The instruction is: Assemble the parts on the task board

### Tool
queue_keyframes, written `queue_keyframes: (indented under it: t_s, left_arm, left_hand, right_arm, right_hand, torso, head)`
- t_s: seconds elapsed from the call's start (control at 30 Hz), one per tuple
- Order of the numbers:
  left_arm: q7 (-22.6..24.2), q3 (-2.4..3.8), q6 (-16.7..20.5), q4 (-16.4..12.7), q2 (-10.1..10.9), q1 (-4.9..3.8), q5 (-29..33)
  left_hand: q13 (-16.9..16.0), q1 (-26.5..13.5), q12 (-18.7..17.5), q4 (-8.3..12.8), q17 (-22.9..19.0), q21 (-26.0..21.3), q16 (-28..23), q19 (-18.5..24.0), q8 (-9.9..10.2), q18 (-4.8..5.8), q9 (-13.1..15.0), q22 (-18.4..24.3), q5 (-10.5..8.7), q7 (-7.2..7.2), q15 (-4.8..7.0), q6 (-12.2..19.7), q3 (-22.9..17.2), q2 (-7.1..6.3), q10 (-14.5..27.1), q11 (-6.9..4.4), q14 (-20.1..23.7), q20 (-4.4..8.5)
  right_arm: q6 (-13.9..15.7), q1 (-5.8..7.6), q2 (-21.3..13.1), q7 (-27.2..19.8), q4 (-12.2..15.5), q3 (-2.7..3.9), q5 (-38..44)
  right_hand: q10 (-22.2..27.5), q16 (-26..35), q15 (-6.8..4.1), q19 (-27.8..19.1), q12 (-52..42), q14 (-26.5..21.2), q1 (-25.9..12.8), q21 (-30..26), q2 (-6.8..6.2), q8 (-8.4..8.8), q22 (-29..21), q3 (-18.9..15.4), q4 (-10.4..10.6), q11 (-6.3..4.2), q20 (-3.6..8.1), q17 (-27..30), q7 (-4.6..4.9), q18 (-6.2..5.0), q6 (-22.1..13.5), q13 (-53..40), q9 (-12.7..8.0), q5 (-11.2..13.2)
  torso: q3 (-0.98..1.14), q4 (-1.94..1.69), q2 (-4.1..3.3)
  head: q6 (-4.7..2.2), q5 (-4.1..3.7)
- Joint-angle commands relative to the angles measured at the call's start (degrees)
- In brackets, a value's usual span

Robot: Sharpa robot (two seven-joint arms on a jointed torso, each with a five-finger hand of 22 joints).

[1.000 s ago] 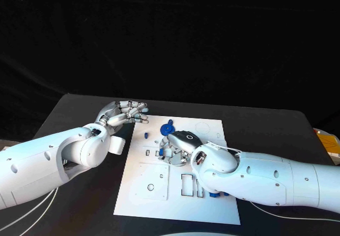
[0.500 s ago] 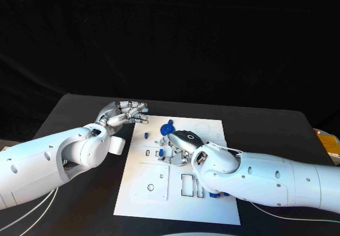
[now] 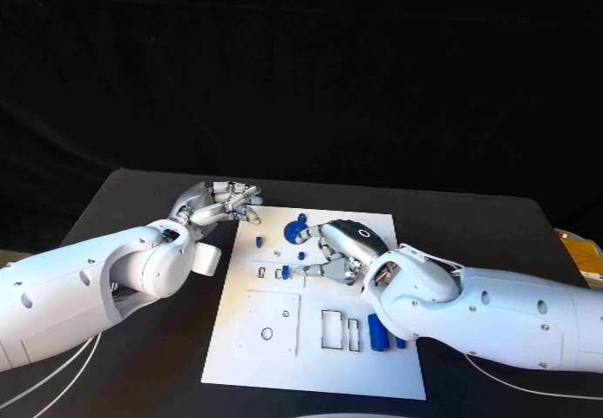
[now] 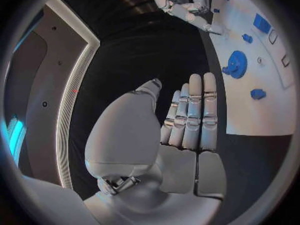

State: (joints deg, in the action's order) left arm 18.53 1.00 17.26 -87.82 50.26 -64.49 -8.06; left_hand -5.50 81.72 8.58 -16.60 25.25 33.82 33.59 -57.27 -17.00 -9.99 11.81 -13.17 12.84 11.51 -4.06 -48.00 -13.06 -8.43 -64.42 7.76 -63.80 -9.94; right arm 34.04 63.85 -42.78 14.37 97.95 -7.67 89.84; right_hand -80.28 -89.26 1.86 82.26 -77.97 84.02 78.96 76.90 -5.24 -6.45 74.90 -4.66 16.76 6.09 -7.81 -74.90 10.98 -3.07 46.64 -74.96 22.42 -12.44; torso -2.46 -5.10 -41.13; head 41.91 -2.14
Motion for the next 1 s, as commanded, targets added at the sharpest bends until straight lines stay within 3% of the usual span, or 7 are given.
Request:
queue_keyframes:
  t_s: [0.03,0.13,0.2,0.27,0.4,0.67,1.0]
  left_arm:
    - [-3.92,0.03,-0.94,-0.58,0.09,-0.05,-6.62]
    - [-8.26,0.05,-1.78,-1.21,0.48,-0.1,-12.17]
    - [-11.99,0.07,-2.96,-1.49,0.65,-0.2,-16.64]
    - [-16.47,0.09,-4.58,-1.75,0.74,-0.45,-20.67]
    - [-28.84,0.11,-10.12,-1.84,0.1,-1.95,-30.52]
    - [-43.71,0.08,-19.78,-1.23,-3.1,-4.39,-45.61]
    - [-51.14,-1.04,-25.6,1.14,-8.21,-7.02,-50.95]
  left_hand:
    - [-1.64,-0.86,2.85,0.04,4.47,4.72,7.27,-2.78,-0.97,-0.49,0.48,-2.58,-0.1,-0.52,1.38,-1.61,0.06,-0.32,-3.45,-1.19,-3.99,1.49]
    - [-5.4,-0.97,7.92,-0.36,10.81,11.48,16.82,-3.9,-2.88,-0.43,1.5,-6.68,0.27,-1.49,2.51,-2.62,-0.45,-0.46,-4.36,-2.25,-5.48,2.97]
    - [-11.63,-1.42,16.24,-0.04,25.6,18.35,30.84,-3.55,-5.42,-0.41,2.98,-11.12,0.4,-2.42,3.52,-2.99,-1.07,-0.45,-3.84,-3.5,-10.62,3.89]
    - [-17.45,-2.94,23.72,-0.14,34.17,26.45,38.14,-5.29,-7.46,0.36,4.28,-20.26,0.5,-3.18,3.82,-2.61,-1.49,-0.34,-1.25,-3.97,-14.14,4.27]
    - [-22.95,-7.11,31.14,-0.16,37.49,32.43,40.95,-5.05,-10.29,1.11,5.91,-26.89,0.48,-3.42,4.14,-1.6,-3.62,0.61,1.93,-4.13,-15.39,4.14]
    - [-28.48,-16.82,40.43,-0.33,47.44,42.07,47.66,-12.25,-18.0,3.38,11.07,-42.2,-0.03,-5.81,5.98,-3.22,-1.76,0.63,0.19,-6.24,-20.58,5.54]
    - [-29.93,-18.82,42.42,-0.32,47.49,42.5,47.72,-11.78,-20.28,3.38,13.66,-42.48,-0.13,-6.13,6.24,-2.11,-0.63,1.3,0.94,-6.51,-20.57,5.86]
  right_arm:
    - [0.37,1.09,-2.39,-10.36,1.72,0.11,-10.07]
    - [-2.57,2.55,-5.13,-13.79,3.01,0.18,-19.35]
    - [-4.31,3.61,-6.76,-15.26,3.37,0.21,-25.32]
    - [-5.5,4.57,-8.07,-16.17,3.43,0.23,-29.48]
    - [-6.76,6.37,-10.73,-17.34,2.84,0.25,-35.63]
    - [-7.06,7.7,-12.94,-17.44,0.51,0.26,-40.6]
    - [-8.36,8.03,-13.08,-15.27,-1.98,0.25,-40.66]
  right_hand:
    - [1.37,0.87,-0.43,-1.72,1.37,4.61,1.32,-2.45,1.55,-0.6,2.58,0.33,-0.33,-0.41,0.35,-9.48,-0.39,-1.01,0.94,-2.05,0.22,-0.23]
    - [6.66,3.87,-1.12,-6.77,7.58,2.54,3.82,-11.16,2.43,-1.55,-3.97,0.89,-0.4,-0.96,0.84,-2.18,-0.88,-2.86,1.92,3.84,0.55,-0.25]
    - [6.51,4.01,-1.22,-6.65,7.59,2.64,4.37,-11.48,2.77,-2.13,-4.15,1.07,-0.4,-1.18,1.08,-2.21,-1.15,-2.89,2.47,4.03,0.76,-0.43]
    - [6.29,3.98,-1.41,-6.3,7.48,2.79,4.53,-11.32,2.92,-2.8,-3.99,1.08,-0.35,-1.4,1.26,-2.49,-1.4,-2.8,3.1,4.08,1.01,-0.5]
    - [5.96,4.03,-1.6,-5.77,7.26,2.87,4.53,-10.85,3.18,-3.4,-3.6,1.11,-0.29,-1.6,1.44,-2.54,-1.62,-2.65,3.56,4.05,1.22,-0.69]
    - [5.81,4.08,-1.77,-5.45,7.22,2.92,4.57,-10.72,3.4,-3.86,-3.48,1.18,-0.28,-1.77,1.61,-2.57,-1.77,-2.59,3.72,4.16,1.37,-1.23]
    - [6.82,4.6,-1.65,-6.26,8.33,2.76,3.17,-12.93,2.75,-3.88,-5.03,0.21,-0.1,-1.54,1.65,-1.76,-1.5,-2.94,1.95,5.47,1.32,-3.12]
  torso:
    - [0.09,0.13,0.22]
    - [0.3,0.39,0.44]
    - [0.48,0.61,0.77]
    - [0.66,0.7,1.0]
    - [0.89,0.83,1.39]
    - [1.17,0.76,1.89]
    - [1.12,0.81,2.23]
  head:
    - [-0.15,0.0]
    - [-0.21,0.62]
    - [0.06,0.85]
    - [0.04,0.84]
    - [0.37,1.21]
    - [0.8,1.65]
    - [1.25,1.36]
